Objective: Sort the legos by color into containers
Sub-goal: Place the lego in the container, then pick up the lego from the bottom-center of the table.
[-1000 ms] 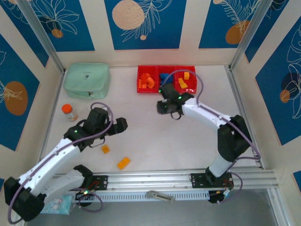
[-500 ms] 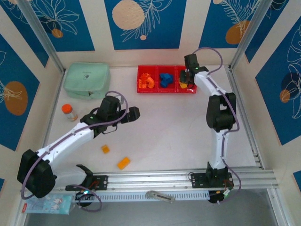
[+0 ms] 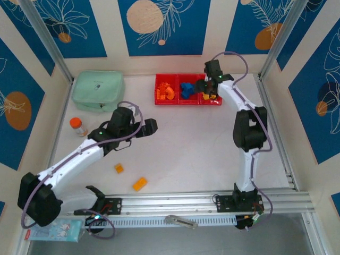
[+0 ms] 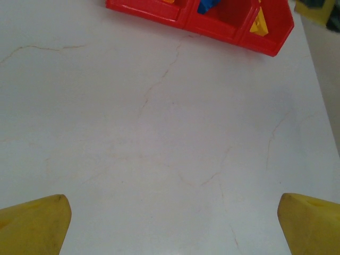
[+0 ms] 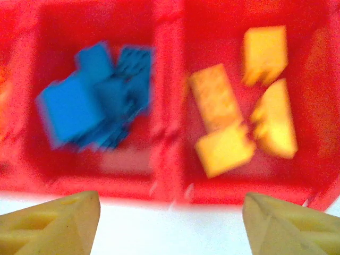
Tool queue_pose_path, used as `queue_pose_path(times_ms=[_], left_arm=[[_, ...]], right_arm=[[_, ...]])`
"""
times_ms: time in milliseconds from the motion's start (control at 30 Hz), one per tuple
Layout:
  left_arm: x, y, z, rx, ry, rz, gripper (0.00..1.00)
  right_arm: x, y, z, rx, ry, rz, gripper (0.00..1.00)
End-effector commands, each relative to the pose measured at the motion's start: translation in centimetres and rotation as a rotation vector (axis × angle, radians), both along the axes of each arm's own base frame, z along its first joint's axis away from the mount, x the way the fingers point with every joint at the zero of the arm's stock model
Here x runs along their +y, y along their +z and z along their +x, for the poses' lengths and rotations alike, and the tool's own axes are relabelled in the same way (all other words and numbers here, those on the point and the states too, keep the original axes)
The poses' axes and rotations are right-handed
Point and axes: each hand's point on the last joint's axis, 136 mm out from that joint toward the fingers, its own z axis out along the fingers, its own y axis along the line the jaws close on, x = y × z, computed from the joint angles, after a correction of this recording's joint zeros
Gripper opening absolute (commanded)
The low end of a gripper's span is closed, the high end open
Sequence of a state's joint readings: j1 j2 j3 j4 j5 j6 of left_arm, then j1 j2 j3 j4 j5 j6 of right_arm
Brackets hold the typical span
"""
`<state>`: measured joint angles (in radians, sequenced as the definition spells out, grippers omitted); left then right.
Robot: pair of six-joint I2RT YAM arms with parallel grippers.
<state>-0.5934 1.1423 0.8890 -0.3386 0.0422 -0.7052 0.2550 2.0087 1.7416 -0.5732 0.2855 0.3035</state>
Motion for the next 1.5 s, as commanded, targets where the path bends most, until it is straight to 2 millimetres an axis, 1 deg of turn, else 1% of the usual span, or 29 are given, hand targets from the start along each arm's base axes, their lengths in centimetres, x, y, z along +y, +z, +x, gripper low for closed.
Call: queue_pose_path(times_ms=[0,33,100,133,167,233,267,400,500,600,700,800,933,1033,1133,1267,1367,1467], left_arm=[[2.6,-1.3,-2.6,0.051,0.039,0.055,0.99],[3.3,-1.5,-3.4,0.059,0.048,0.06,0.99],[4.8,-1.7,-4.7,0.071,0.078,0.069,0.99],[5.5,-1.8,-5.5,0.077,0.094,0.075,0.99],[6.2,-1.8,-6.2,0.081,0.108,0.08,0.99],[7.8,-2.1,-7.6,0.096,0.141,0.095,0.99],[8.4,-2.2,-8.3,0.105,0.156,0.102,0.99],[11.2,-2.4,-10.8,0.125,0.23,0.114,0.99],[13.0,-2.4,-12.2,0.126,0.291,0.117,0.99],[14.0,-2.3,-13.0,0.127,0.319,0.12,0.99],[14.4,-2.1,-13.5,0.141,0.327,0.142,0.99],[15.0,-1.8,-13.8,0.133,0.353,0.138,0.99],[16.2,-1.7,-14.5,0.121,0.404,0.118,0.99],[16.8,-1.7,-15.0,0.115,0.423,0.114,0.99],[17.3,-1.7,-15.3,0.116,0.439,0.123,0.99],[17.4,-1.8,-15.4,0.112,0.446,0.113,0.99],[17.3,-1.9,-15.3,0.111,0.444,0.107,0.99],[17.2,-1.9,-15.2,0.111,0.443,0.106,0.99]], right_arm=[[5.2,2.2,-5.2,-0.017,0.112,0.106,0.74],[6.8,1.9,-7.3,0.002,0.159,0.1,0.75],[8.9,0.9,-10.9,0.037,0.22,0.063,0.76],[10.4,0.4,-13.1,0.061,0.268,0.062,0.77],[11.4,0.2,-14.8,0.076,0.301,0.066,0.77],[14.1,-0.9,-19.2,0.112,0.397,0.068,0.78],[15.0,-1.3,-20.9,0.124,0.427,0.059,0.78],[19.8,-3.4,-28.5,0.178,0.625,0.078,0.79],[22.6,-4.8,-32.8,0.222,0.737,0.062,0.79],[25.4,-5.5,-36.7,0.235,0.85,0.078,0.81],[26.8,-6.6,-38.6,0.262,0.877,0.036,0.83],[28.3,-7.2,-40.3,0.269,0.907,0.033,0.86],[29.9,-8.0,-41.7,0.279,0.923,0.015,0.92],[30.3,-9.3,-42.0,0.287,0.914,-0.036,0.96],[30.8,-10.0,-42.4,0.294,0.918,-0.059,0.99],[30.7,-11.4,-42.2,0.295,0.894,-0.13,0.99],[30.7,-12.0,-42.3,0.292,0.889,-0.167,0.97],[30.3,-12.5,-42.1,0.293,0.87,-0.201,0.9]])
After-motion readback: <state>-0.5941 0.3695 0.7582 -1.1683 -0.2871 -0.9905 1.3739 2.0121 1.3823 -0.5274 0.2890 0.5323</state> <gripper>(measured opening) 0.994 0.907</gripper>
